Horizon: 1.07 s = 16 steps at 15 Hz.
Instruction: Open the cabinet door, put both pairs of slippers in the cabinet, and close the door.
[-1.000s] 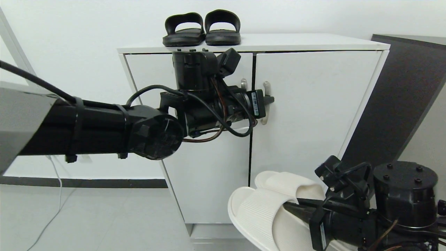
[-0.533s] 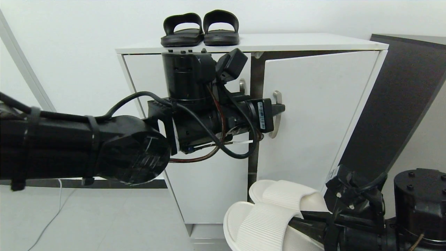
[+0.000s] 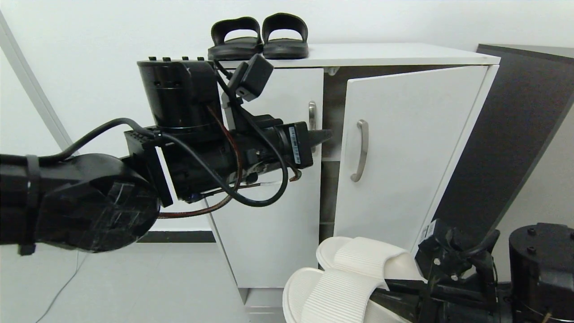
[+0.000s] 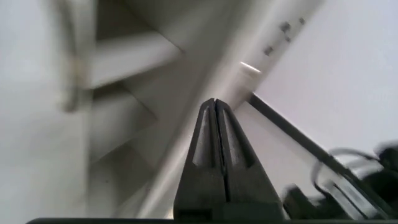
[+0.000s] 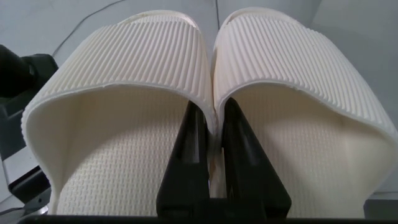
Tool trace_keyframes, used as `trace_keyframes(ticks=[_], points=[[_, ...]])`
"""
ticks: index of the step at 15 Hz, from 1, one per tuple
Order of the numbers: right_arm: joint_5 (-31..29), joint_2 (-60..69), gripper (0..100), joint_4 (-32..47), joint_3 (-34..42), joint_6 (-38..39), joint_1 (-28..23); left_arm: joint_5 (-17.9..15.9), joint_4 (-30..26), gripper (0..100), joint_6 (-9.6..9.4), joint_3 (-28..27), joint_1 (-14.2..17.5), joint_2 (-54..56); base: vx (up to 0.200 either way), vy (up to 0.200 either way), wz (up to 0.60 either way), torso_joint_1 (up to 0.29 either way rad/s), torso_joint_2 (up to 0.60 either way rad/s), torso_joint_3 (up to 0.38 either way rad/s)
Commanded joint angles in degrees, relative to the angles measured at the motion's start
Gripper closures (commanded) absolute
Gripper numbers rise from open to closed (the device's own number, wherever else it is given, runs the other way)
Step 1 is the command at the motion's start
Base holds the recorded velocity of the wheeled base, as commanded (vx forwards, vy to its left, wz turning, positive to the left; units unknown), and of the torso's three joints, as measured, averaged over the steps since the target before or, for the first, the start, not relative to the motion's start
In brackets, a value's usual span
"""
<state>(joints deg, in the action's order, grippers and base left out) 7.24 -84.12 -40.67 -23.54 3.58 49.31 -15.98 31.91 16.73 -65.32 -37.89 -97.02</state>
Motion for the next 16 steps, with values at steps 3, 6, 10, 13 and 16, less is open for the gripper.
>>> trace_keyframes(ticks=[3,6,10,13,16], points=[[0.0,0.0,100,0.1,0.5,-0.1,1.1,-0.2,0.0,100,0.94,-5.4,1.3,-5.1,0.000,0.000,0.00,0.000,0.00,0.000],[-0.2,-0.2,100,0.2,1.0,-0.7,1.5,-2.8,0.7,100,0.76,-7.7,1.1,-7.8,0.000,0.000,0.00,0.000,0.00,0.000],[-0.3,-0.9,100,0.1,1.2,-2.0,1.5,-2.7,2.7,100,0.76,-10.2,1.1,-10.7,0.000,0.000,0.00,0.000,0.00,0.000],[-0.3,-1.0,100,0.2,1.5,-2.0,1.9,-2.7,3.2,100,0.94,-11.5,0.5,-12.5,-0.133,0.000,0.00,0.003,0.00,-0.002],[-0.1,-0.6,100,0.1,2.8,-2.1,3.7,-1.9,3.3,100,0.41,-10.8,-3.9,-12.0,-0.200,0.000,0.00,0.002,0.00,0.004]])
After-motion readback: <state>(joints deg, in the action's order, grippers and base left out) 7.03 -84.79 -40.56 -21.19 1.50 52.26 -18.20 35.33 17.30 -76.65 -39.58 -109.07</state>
